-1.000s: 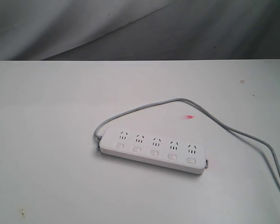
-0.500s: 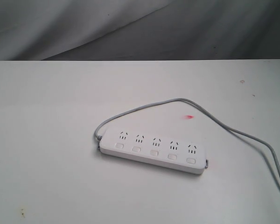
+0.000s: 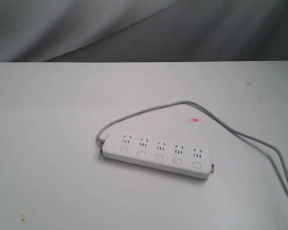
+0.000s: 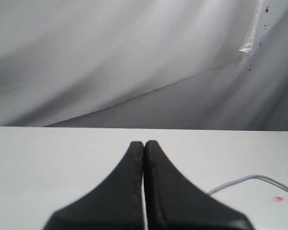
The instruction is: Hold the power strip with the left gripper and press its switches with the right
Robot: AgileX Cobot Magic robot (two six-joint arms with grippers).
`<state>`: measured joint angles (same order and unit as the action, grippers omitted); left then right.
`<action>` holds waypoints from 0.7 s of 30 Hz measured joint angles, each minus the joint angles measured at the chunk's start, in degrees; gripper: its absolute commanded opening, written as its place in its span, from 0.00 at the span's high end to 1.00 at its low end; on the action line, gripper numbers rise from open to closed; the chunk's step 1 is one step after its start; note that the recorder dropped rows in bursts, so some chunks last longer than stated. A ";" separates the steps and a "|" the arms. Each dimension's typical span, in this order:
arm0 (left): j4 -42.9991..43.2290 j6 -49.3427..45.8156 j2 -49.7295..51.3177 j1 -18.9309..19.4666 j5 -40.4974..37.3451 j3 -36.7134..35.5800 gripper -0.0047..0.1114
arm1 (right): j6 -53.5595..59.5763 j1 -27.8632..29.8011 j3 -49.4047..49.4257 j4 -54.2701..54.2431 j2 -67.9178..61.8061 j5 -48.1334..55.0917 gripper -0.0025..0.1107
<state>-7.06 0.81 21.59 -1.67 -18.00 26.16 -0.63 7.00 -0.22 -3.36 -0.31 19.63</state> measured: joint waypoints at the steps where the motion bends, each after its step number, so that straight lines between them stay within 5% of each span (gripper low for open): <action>1: 0.00 0.60 -0.97 0.15 0.00 -1.18 0.95 | 0.00 0.00 0.00 0.07 0.00 0.00 0.98; 21: 2.23 1.37 -13.62 0.30 7.94 -22.03 0.95 | 0.00 0.00 0.00 0.07 0.00 0.00 0.98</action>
<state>-4.83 2.18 7.97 -1.37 -10.05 4.12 -0.63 7.00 -0.22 -3.29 -0.31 19.63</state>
